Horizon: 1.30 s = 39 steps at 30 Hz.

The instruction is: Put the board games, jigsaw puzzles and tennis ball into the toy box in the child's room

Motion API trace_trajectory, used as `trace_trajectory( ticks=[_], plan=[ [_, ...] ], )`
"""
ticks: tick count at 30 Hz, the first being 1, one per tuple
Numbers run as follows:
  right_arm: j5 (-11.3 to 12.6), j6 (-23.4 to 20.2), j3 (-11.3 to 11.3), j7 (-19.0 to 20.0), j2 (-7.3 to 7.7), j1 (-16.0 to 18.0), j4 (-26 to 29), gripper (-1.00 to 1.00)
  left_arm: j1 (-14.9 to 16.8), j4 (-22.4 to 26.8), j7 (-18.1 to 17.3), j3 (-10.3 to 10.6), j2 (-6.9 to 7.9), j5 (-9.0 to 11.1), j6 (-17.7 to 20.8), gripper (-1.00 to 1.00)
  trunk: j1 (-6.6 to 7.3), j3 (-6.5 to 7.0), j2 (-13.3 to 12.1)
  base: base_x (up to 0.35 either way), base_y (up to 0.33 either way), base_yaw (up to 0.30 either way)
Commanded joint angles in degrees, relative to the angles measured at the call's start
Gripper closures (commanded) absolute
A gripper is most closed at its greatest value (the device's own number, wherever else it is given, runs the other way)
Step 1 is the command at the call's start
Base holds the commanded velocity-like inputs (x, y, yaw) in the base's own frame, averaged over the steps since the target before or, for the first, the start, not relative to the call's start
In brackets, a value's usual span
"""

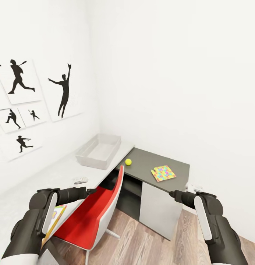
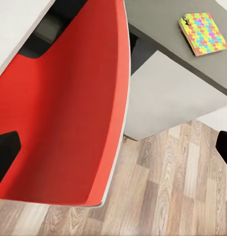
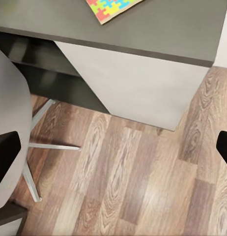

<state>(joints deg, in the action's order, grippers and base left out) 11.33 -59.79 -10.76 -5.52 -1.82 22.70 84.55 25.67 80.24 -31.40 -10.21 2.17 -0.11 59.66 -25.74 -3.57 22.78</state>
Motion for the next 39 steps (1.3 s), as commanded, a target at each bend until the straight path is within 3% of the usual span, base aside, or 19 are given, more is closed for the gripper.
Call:
trace_trajectory(
  ticks=[1,10,11,15,20,22,30,39],
  plan=[
    [0.6,-0.2,-0.1,-0.6,-0.06,0.1,0.0,-1.0,0.1,0.0,-0.1,-0.1,0.01,-0.1,0.3,-1.0,-0.04,-0.13,0.1,0.0,0.0,0.046],
    [0.6,-0.2,-0.1,-0.5,-0.06,0.0,0.1,-1.0,0.2,-0.9,1.9,-0.6,0.03,-0.6,0.3,-1.0,-0.04,-0.13,0.1,0.0,0.0,0.014],
    [0.6,-0.2,-0.1,-0.6,-0.05,0.0,0.1,-1.0,0.3,-1.2,6.1,-2.2,0.01,-1.0,0.3,-1.0,-0.04,-0.13,0.1,0.0,0.0,0.001],
    [0.6,-0.2,-0.2,-0.5,-0.03,0.0,0.1,-1.0,0.3,-1.5,10.9,-3.3,-0.11,-1.1,0.3,-1.0,-0.04,-0.13,0.1,0.0,0.0,0.0],
    [0.6,-0.2,-0.3,-0.5,-0.02,0.0,0.1,-1.0,0.4,-2.3,21.4,-4.1,-0.47,-0.9,0.2,-1.0,-0.04,-0.13,0.1,0.0,0.0,0.0],
    [0.6,-0.2,-0.3,-0.5,-0.02,0.0,0.1,-1.0,0.4,-2.4,23.2,-4.1,-0.55,-0.5,0.3,-1.0,-0.04,-0.13,0.1,0.0,0.0,0.0],
    [0.6,-0.2,-0.2,-0.5,-0.02,0.0,0.1,-1.0,0.4,-2.1,21.6,-3.7,-0.59,1.7,0.3,-1.0,-0.04,-0.13,0.1,0.0,0.0,0.0],
    [0.6,-0.2,-0.3,-0.5,-0.02,0.0,0.1,-1.0,0.3,-1.7,20.5,-3.6,-0.62,2.1,0.3,-1.0,-0.04,-0.13,0.1,0.001,0.0,0.0]
  ],
)
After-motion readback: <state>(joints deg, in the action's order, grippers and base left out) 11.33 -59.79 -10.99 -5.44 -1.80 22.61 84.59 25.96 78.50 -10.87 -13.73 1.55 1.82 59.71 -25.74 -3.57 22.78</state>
